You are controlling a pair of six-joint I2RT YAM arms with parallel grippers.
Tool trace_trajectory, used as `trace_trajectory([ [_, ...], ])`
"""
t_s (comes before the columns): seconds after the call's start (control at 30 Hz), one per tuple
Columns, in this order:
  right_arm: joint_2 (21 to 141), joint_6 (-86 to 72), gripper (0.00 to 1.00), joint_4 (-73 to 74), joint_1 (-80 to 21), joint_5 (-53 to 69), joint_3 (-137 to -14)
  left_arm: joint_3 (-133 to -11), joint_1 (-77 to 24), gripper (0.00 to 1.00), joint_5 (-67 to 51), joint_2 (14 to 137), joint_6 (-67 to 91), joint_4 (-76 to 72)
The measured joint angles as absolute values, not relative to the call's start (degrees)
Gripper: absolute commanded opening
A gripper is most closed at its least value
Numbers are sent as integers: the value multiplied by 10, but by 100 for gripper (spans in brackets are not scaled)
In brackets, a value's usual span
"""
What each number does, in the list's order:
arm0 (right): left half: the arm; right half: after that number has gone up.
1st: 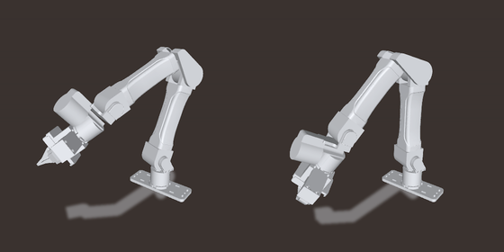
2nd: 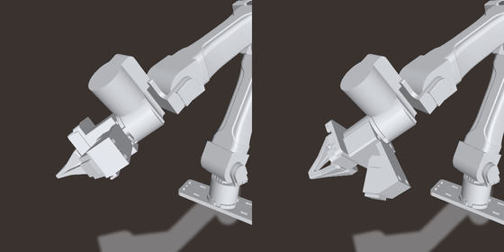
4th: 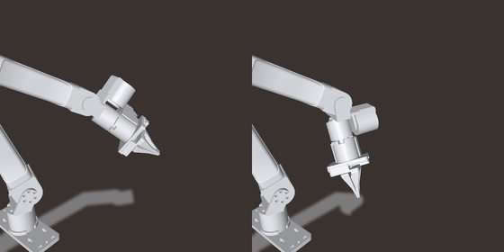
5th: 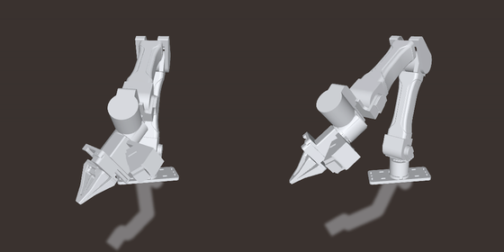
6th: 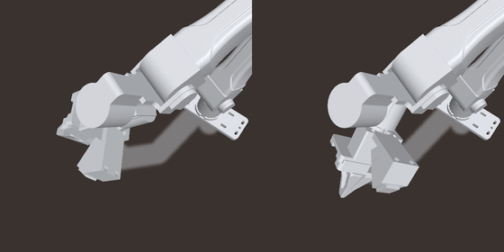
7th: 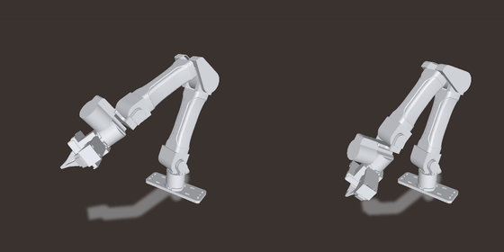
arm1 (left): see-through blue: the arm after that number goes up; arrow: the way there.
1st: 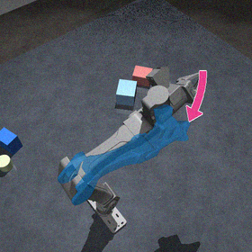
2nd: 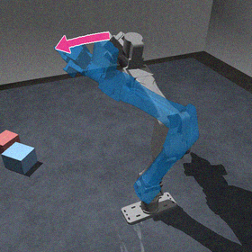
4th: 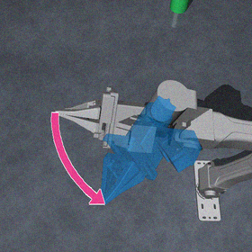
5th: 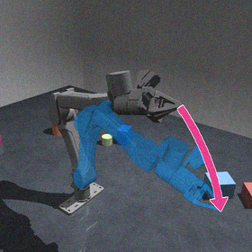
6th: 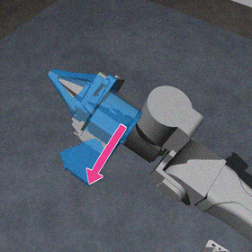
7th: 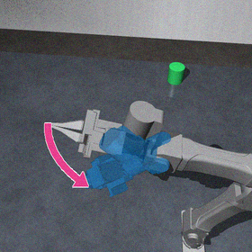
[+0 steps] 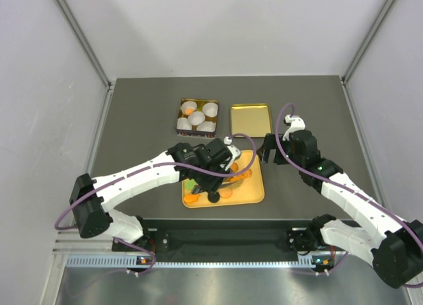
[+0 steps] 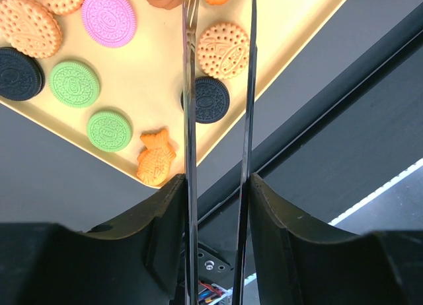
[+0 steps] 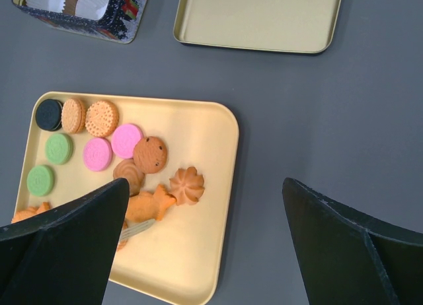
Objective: Pack the cookies
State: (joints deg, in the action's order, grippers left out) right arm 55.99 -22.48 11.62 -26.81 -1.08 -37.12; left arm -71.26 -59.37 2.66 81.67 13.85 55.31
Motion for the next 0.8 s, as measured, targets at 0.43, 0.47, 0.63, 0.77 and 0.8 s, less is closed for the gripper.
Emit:
trace_trajectory([
  [0.43,560,-225,100,116,-268,-11,-371,-720,-606,35,44,830,137,554],
  [0.47,560,-225,100,116,-268,-11,-371,-720,-607,31,45,830,137,554],
  [0.63,560,-225,100,116,-268,-11,-371,-726,-608,23,51,830,137,558],
  [0.77,559,-225,100,116,-268,-11,-371,-745,-608,21,55,830,137,572],
  [0.8,559,-225,100,117,-268,-11,-371,-749,-608,21,56,830,137,573],
])
